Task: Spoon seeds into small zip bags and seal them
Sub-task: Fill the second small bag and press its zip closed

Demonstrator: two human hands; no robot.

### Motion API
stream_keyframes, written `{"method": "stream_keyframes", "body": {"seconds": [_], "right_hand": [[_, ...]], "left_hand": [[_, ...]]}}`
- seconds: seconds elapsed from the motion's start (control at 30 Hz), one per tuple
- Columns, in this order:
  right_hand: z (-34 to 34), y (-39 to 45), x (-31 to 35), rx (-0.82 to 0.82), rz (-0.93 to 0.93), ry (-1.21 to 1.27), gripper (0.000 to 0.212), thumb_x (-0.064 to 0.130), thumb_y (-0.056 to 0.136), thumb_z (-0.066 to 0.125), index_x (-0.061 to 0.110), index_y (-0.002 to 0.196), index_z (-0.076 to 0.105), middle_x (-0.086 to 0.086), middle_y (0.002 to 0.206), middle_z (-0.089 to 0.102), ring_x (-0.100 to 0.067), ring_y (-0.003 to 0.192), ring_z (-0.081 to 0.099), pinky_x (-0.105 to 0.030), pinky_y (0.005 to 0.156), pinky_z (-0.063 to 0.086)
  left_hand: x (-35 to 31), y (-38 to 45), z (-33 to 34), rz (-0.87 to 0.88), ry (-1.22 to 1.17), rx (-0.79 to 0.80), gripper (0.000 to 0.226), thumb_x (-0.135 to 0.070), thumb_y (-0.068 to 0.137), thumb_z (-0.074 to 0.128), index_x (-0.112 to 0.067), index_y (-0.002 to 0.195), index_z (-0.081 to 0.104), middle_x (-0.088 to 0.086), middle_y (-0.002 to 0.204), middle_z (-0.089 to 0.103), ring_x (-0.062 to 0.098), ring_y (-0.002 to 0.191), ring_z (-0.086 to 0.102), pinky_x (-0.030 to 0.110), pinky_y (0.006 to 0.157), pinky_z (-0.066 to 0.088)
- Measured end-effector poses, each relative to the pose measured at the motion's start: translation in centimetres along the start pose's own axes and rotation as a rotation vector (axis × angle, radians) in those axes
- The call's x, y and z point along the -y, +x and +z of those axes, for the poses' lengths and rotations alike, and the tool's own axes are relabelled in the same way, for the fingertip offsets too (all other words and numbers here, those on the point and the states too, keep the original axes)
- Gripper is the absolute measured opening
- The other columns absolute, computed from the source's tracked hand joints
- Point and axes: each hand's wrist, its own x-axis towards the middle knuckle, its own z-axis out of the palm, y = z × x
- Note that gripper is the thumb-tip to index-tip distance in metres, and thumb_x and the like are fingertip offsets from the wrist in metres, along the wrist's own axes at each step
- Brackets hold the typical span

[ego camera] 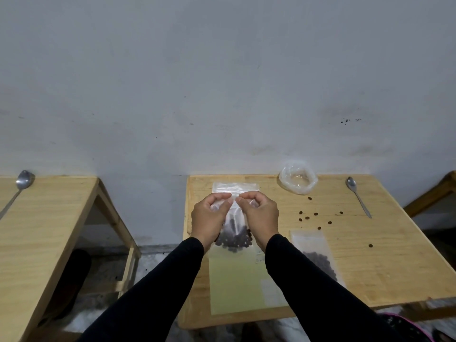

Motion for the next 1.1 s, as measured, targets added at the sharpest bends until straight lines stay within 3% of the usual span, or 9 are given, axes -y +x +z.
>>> {"method": "stream_keyframes", "body": {"seconds": [0.17,0.23,0.33,0.4,0.53,0.7,0.83,0.93,1.1], "right_hand": [[0.6,1.6,-0.7,0.073,0.028,-0.011,0.013,0.012,0.09,0.058,0.022,0.086,0.066,0.004,0.104,0.067,-0.01,0.111,0.054,-0.02,0.095,0.04],[0.7,2.5,-1.4,0.125,0.002,-0.017,0.014,0.011,0.09,0.057,0.022,0.088,0.065,0.004,0.103,0.067,-0.01,0.108,0.056,-0.023,0.098,0.041],[0.5,3.9,-3.1,0.2,-0.015,-0.103,0.012,0.016,0.082,0.066,0.026,0.089,0.067,0.003,0.085,0.065,-0.01,0.081,0.057,-0.024,0.078,0.048],[0.6,4.9,-4.3,0.229,-0.021,-0.197,0.011,0.015,0.08,0.069,0.023,0.087,0.069,0.006,0.076,0.064,-0.008,0.071,0.057,-0.022,0.07,0.048],[1.0,7.4,-5.9,0.195,0.035,-0.247,0.008,0.013,0.082,0.069,0.021,0.084,0.069,0.007,0.079,0.069,-0.007,0.075,0.064,-0.018,0.07,0.05],[1.2,10.3,-7.7,0.141,0.113,-0.3,0.011,0.014,0.081,0.069,0.024,0.084,0.068,0.005,0.082,0.069,-0.01,0.077,0.064,-0.019,0.071,0.05],[1.1,11.5,-9.2,0.149,0.145,-0.375,0.008,0.013,0.082,0.068,0.018,0.088,0.069,0.004,0.081,0.066,-0.009,0.076,0.061,-0.013,0.066,0.046],[1.1,12.2,-9.7,0.143,0.161,-0.396,0.009,0.011,0.083,0.066,0.016,0.09,0.069,0.002,0.082,0.066,-0.011,0.078,0.061,-0.021,0.072,0.05],[0.9,12.9,-10.3,0.171,0.121,-0.49,0.011,0.013,0.084,0.065,0.012,0.095,0.069,0.0,0.088,0.066,-0.01,0.081,0.058,-0.015,0.075,0.042]], "left_hand": [[0.8,1.6,0.7,-0.056,0.023,-0.108,0.014,-0.021,0.089,0.063,-0.033,0.086,0.07,-0.019,0.095,0.069,0.008,0.096,0.063,0.024,0.084,0.049],[1.0,2.5,0.8,-0.067,0.035,-0.133,0.018,-0.019,0.091,0.059,-0.034,0.087,0.069,-0.01,0.1,0.07,0.008,0.083,0.064,0.019,0.072,0.05],[1.5,4.6,0.4,-0.098,0.023,-0.221,0.022,-0.019,0.094,0.054,-0.036,0.089,0.067,0.008,0.108,0.068,0.028,0.082,0.066,0.021,0.057,0.047],[2.2,6.2,0.0,-0.112,0.054,-0.226,0.022,-0.02,0.095,0.052,-0.037,0.09,0.066,0.012,0.111,0.067,0.035,0.092,0.064,0.022,0.061,0.048],[3.8,8.1,0.0,-0.135,0.126,-0.19,0.013,-0.025,0.091,0.059,-0.036,0.094,0.064,-0.006,0.109,0.065,0.016,0.109,0.058,0.023,0.083,0.045],[6.1,9.1,0.8,-0.211,0.291,-0.176,0.027,-0.021,0.086,0.065,-0.026,0.112,0.064,-0.008,0.106,0.064,0.01,0.1,0.058,0.016,0.078,0.041],[7.5,9.7,1.7,-0.221,0.418,-0.15,0.035,-0.017,0.087,0.066,-0.021,0.121,0.061,-0.004,0.113,0.064,0.004,0.092,0.054,-0.001,0.071,0.036],[8.2,10.4,2.3,-0.247,0.467,-0.132,0.038,-0.017,0.087,0.065,-0.019,0.125,0.059,0.0,0.119,0.062,0.005,0.099,0.051,0.001,0.077,0.032],[9.1,10.9,3.0,-0.161,0.652,-0.099,0.04,-0.016,0.088,0.065,-0.016,0.127,0.058,0.004,0.129,0.059,0.015,0.118,0.053,0.007,0.09,0.031]]}}
